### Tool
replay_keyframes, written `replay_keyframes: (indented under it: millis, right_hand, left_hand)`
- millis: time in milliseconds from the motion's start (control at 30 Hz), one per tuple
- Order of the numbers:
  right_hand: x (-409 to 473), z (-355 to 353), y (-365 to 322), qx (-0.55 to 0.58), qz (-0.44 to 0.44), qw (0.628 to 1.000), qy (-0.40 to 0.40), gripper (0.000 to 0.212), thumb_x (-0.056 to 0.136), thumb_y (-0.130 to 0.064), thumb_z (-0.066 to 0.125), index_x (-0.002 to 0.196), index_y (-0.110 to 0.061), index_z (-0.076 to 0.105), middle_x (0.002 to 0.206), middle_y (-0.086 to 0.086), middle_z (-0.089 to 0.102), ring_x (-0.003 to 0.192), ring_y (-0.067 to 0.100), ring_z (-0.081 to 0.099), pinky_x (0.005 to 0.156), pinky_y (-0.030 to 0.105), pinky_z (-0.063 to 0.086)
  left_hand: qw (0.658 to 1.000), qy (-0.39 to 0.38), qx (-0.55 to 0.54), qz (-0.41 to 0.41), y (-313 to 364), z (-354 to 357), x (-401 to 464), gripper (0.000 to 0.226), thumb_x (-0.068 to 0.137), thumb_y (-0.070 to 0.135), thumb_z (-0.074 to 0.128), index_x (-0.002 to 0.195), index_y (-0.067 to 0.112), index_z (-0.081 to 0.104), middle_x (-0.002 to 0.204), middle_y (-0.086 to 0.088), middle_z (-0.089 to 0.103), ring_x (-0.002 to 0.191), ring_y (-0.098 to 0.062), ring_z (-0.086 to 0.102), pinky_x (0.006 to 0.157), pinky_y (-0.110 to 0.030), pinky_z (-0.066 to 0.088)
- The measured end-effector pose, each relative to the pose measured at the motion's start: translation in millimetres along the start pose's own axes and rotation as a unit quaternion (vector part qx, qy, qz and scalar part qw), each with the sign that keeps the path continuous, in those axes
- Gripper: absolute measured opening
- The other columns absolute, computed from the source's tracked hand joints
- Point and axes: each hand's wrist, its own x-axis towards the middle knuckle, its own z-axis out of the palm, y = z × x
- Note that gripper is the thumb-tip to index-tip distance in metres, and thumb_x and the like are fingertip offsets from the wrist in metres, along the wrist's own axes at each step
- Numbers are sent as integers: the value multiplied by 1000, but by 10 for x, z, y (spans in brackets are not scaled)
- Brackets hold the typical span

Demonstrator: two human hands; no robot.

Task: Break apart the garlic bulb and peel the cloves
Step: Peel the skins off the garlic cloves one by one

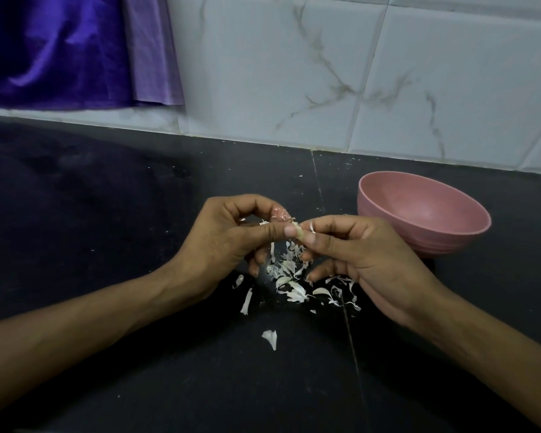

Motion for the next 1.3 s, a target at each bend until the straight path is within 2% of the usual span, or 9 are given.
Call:
replay_keyframes:
  millis: [133, 333, 433, 533, 600, 700, 967, 1133, 1300]
  right_hand:
    - [7, 15, 10, 28, 12, 999, -17, 23, 78, -19, 69, 96, -7, 79, 94, 1, 73, 76, 10, 62, 60, 22, 55]
    - [18, 11, -10, 126, 83, 988, -43, 26, 78, -9, 66, 101, 3, 72, 75, 5, 64, 65, 10, 62, 57, 22, 54]
    - [20, 29, -20, 160, 115, 979, -43, 22, 75, -7, 65, 94, 1, 72, 70, 6, 62, 60, 10, 61, 54, 22, 55]
    - [23, 32, -23, 178, 132, 974, -39, 18, 73, -6, 65, 85, -1, 76, 68, 6, 61, 57, 10, 60, 53, 22, 55]
    - [19, 25, -32, 180, 140, 973, -42, 18, 72, -6, 64, 82, -2, 78, 66, 6, 60, 56, 10, 60, 53, 22, 55]
    - [18, 28, -40, 179, 138, 973, -49, 17, 74, -6, 62, 78, -6, 79, 68, 4, 60, 57, 9, 60, 53, 22, 55]
    - [25, 58, -36, 215, 131, 967, -28, 15, 73, -8, 64, 78, -4, 77, 70, 3, 66, 57, 7, 61, 53, 21, 56]
    - [48, 1, -32, 215, 116, 970, -6, 21, 79, -8, 64, 96, 2, 72, 80, 8, 68, 64, 11, 66, 53, 21, 55]
    - [39, -7, -14, 156, 82, 984, 12, 22, 77, -11, 66, 95, -1, 71, 91, 14, 73, 71, 15, 70, 56, 23, 57]
  left_hand:
    - [1000, 7, -2, 17, -11, -8, -12, 21, 59, 34, 81, 71, 19, 73, 61, -30, 53, 41, -18, 46, 41, -25, 43]
    - [997, 7, 5, 72, -16, -7, -10, 24, 60, 28, 81, 70, 8, 73, 68, -32, 61, 38, -17, 47, 37, -23, 42]
    - [994, 5, 34, 108, -39, -27, -17, 21, 66, 25, 83, 72, 7, 73, 70, -29, 62, 38, -21, 47, 37, -24, 43]
    - [990, -2, 68, 126, -51, -28, -31, 22, 69, 22, 85, 74, 5, 73, 74, -16, 66, 38, -17, 50, 38, -24, 43]
    - [989, -13, 72, 129, -54, -13, -41, 21, 71, 24, 82, 75, 5, 72, 74, -17, 64, 38, -15, 51, 39, -23, 43]
    - [989, -19, 68, 131, -59, -17, -43, 23, 72, 32, 78, 78, 10, 72, 71, -25, 61, 38, -18, 51, 39, -22, 43]
    - [979, -29, 132, 153, -47, 10, -59, 22, 82, 35, 70, 85, 13, 66, 78, 0, 62, 41, -14, 55, 37, -28, 46]
    - [987, -9, 120, 111, -79, -8, -43, 20, 78, 36, 73, 83, 20, 63, 55, -10, 61, 36, -23, 52, 40, -27, 44]
    - [993, -3, 77, 89, -51, -21, -9, 28, 74, 18, 75, 95, 16, 56, 81, -4, 71, 36, -15, 51, 37, -27, 44]
